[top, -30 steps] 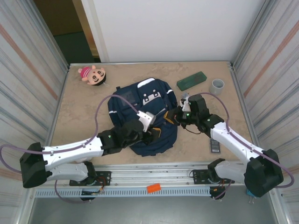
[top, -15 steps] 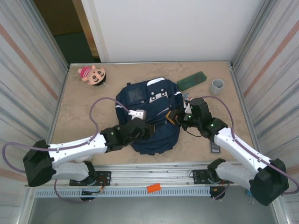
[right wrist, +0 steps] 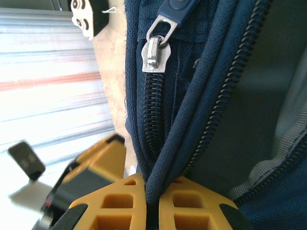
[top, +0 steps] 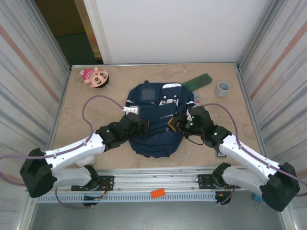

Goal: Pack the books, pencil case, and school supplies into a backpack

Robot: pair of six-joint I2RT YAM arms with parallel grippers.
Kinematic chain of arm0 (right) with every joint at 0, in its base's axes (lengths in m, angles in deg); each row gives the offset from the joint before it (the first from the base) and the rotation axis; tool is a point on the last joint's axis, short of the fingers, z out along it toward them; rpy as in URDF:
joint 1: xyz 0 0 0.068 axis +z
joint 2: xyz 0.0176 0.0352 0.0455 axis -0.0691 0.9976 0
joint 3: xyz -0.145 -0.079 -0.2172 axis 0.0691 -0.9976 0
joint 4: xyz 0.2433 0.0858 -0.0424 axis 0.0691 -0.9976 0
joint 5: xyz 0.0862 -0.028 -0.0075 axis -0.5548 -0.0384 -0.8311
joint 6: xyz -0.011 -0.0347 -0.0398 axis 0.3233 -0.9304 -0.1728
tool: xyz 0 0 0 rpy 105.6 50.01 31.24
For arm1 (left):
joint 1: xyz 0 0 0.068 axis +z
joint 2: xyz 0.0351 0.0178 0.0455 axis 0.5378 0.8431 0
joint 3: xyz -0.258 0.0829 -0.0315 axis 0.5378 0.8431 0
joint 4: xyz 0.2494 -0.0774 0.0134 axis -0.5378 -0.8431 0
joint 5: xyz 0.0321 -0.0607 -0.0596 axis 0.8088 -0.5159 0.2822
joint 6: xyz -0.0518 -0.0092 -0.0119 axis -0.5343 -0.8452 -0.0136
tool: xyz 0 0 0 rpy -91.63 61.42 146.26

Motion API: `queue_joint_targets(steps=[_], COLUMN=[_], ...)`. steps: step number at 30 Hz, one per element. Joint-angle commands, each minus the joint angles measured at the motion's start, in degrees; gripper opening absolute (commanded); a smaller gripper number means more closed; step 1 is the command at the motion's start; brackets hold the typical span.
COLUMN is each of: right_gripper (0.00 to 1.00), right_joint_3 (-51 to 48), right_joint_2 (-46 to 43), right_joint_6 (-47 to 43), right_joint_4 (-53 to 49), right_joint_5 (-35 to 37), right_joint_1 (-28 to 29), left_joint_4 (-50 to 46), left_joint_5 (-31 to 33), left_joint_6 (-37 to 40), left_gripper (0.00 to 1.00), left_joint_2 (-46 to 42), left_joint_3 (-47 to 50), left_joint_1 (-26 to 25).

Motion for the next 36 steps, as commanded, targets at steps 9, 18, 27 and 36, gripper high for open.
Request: queue_joint_targets(steps=[9, 18, 27, 36], right_gripper=[0.00, 0.00, 0.00, 0.00], right_joint_3=[1.25, 1.55, 1.72, 2.96], right_joint_2=[-0.22, -0.22, 1.86, 3.52], right_joint_6=[0.95, 0.42, 0.57, -0.46], right_joint_4=[5.42, 5.86, 7.04, 6.72], right_joint_5=[2.72, 1.06, -1.31, -4.94], right_joint_1=[1.55, 1.93, 2.04, 2.51], left_joint_4=[2.61, 17.20, 19.00, 21.01], left_joint_5=[0.49, 1.41, 8.61, 10.03], left_joint_6=[-25.56, -28.69, -33.46, -33.51], left_gripper=[0.53, 0.55, 0.53, 0.45], left_joint_2=[4.77, 12.36, 12.71, 12.41], left_joint_3=[-4.33, -4.72, -1.97, -0.48], left_joint_1=[-15.80, -16.91, -17.23, -14.48])
